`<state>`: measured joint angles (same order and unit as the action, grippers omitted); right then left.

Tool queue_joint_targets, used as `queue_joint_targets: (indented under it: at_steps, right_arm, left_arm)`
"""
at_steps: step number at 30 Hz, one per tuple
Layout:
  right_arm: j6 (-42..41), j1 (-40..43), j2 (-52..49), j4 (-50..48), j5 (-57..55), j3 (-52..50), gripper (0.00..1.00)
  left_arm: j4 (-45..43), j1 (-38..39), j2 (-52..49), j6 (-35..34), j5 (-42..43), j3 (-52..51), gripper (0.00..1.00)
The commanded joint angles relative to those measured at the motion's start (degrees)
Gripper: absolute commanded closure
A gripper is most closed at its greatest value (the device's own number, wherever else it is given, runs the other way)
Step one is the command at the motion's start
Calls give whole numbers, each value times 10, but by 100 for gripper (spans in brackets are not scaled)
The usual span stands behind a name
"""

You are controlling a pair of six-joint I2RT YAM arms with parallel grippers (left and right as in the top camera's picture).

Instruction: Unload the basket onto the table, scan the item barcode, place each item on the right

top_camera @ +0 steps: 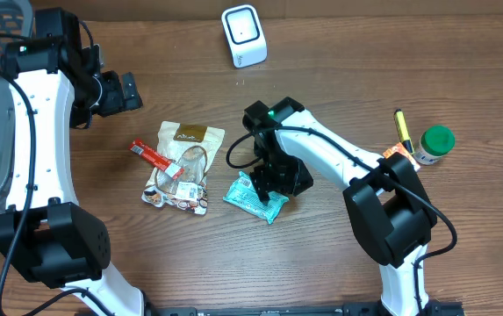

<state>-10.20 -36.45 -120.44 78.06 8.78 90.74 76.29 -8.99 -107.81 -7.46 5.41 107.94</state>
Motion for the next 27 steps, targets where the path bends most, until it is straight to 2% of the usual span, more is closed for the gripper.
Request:
queue_joint_targets:
  at_steps: [1, 6, 13, 19, 22, 27]
  right_arm:
    - [17, -4, 4, 1, -1, -16, 26]
    - [-5, -4, 4, -19, 61, -34, 27]
    - [-102, -8, 4, -90, 103, -81, 27]
    - [-102, -6, 4, -122, 117, -74, 34]
    - [-90, 8, 4, -124, 111, -62, 34]
    - [-45, 34, 4, -118, 16, -58, 33]
  left_arm:
    - [-1, 4, 3, 7, 4, -1, 0]
    - [-1, 4, 3, 7, 4, -1, 0]
    - [-1, 4, 3, 7, 4, -1, 0]
    - [-1, 4, 3, 7, 4, -1, 0]
    - [-1, 4, 3, 7, 4, -1, 0]
    - [-1, 4, 3, 7, 4, -1, 0]
